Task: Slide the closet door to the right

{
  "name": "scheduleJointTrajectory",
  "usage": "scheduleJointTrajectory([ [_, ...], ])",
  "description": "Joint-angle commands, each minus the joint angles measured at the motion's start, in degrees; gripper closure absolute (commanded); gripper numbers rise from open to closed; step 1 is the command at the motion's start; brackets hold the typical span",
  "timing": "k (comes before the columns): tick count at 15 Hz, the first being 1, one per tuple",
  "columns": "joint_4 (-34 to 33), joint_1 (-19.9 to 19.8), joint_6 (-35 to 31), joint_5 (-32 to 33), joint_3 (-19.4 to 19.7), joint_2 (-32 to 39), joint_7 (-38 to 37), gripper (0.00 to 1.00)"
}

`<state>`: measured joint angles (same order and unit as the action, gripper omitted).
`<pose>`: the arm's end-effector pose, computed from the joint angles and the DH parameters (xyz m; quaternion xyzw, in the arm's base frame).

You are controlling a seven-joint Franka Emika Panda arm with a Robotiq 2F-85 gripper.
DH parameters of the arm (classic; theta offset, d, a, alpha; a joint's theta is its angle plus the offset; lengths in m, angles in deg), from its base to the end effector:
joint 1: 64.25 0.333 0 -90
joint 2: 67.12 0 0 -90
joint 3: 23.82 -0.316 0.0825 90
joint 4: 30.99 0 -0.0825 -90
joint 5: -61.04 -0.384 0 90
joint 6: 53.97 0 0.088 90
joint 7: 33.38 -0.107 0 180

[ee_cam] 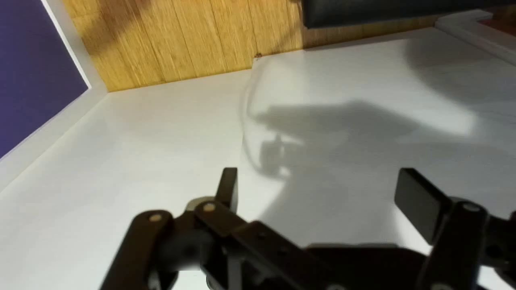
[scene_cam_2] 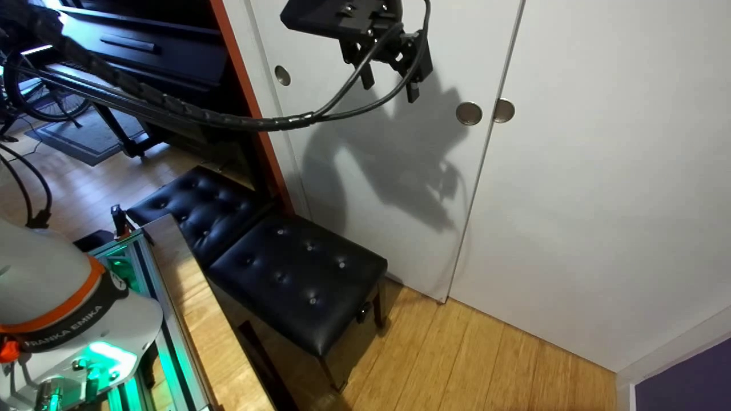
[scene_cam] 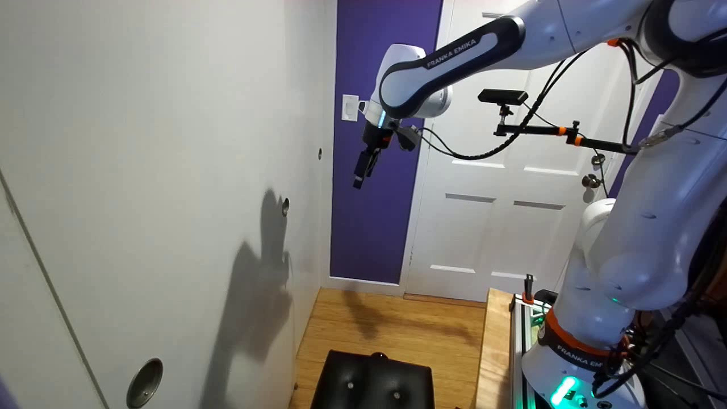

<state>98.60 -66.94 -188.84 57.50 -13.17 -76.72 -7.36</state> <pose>0.5011 -0.1205 0.4556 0.9869 0.0900 0.1337 0.0054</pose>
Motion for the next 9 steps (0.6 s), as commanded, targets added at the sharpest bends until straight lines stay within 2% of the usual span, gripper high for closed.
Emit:
scheduleJointTrajectory([
  [1,-0.9,-0.7,-0.5,-1.1,-0.5,1.6,0.7,0.00],
  [9,-3.8,-1.0,-0.4,-1.7,-0.7,5.0,0.8,0.00],
])
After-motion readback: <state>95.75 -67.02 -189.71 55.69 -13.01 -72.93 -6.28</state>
